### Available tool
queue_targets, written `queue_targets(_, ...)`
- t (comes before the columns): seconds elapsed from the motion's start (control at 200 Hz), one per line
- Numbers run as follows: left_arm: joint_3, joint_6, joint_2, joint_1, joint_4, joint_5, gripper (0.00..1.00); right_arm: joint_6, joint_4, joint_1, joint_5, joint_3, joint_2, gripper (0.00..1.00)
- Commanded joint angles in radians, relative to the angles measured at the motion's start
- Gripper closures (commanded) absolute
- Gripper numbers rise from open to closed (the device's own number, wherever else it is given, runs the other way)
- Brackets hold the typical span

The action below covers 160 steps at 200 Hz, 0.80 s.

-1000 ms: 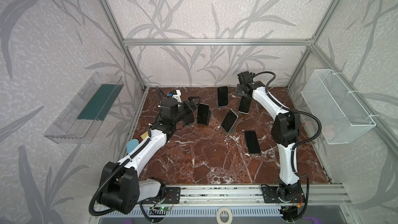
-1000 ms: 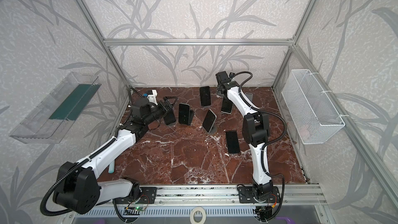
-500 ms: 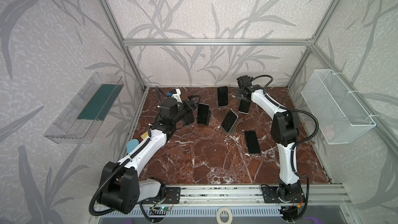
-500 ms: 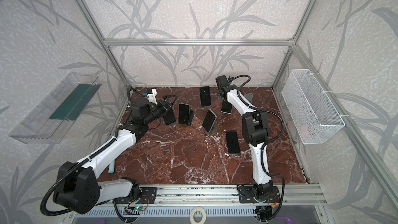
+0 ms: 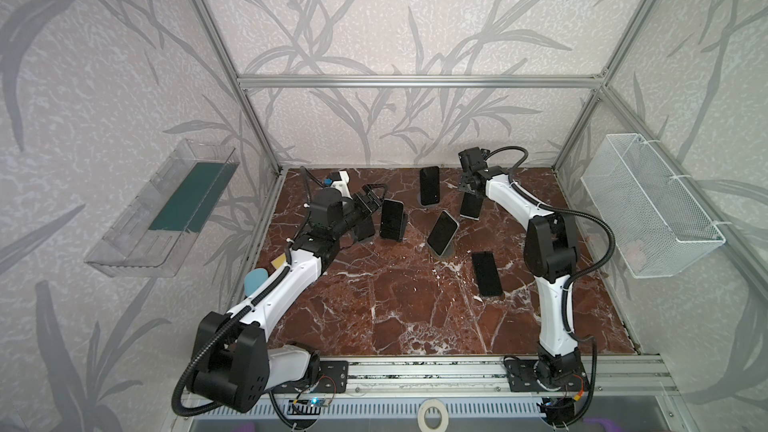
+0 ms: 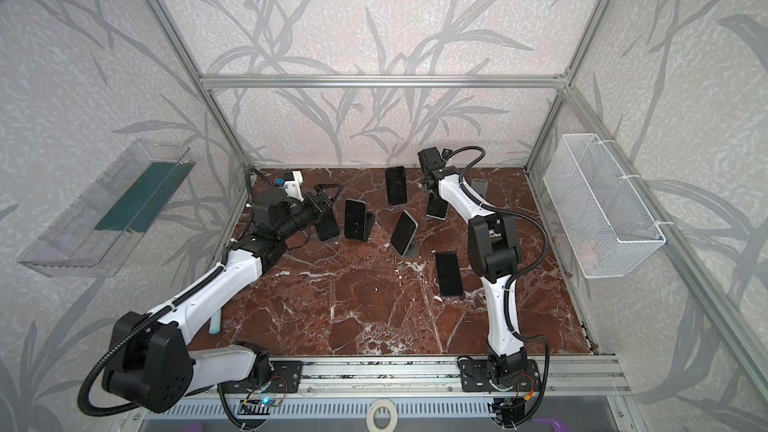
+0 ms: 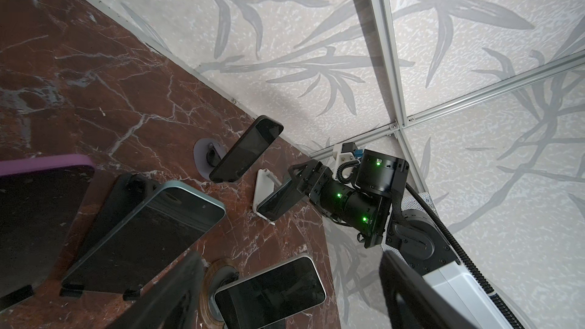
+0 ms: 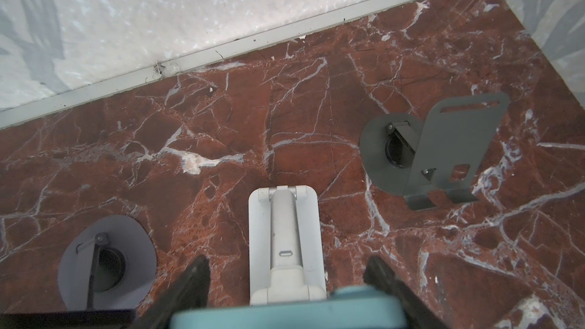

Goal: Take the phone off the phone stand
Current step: 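Grasp the teal-edged phone on the white stand with the right gripper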

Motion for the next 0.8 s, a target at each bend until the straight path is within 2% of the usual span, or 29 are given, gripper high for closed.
queue_targets(0.0,0.001,-0.012,0.001,0.008,0.036,0.014,0.13,-0.013,0.045,-0.007,-0.03,-0.023,-0.028,0.3)
queue_targets(0.37,-0.001,-0.039,0.012,0.009,0.055,0.037,0.12,-0.145,0.17,-0.006,-0.064,-0.118,-0.141,0.34)
queue_targets(0.796,-0.007,-0.038,0.025,0.009,0.065,0.038,0.13,-0.182,0.196,-0.007,-0.091,-0.153,-0.205,0.35)
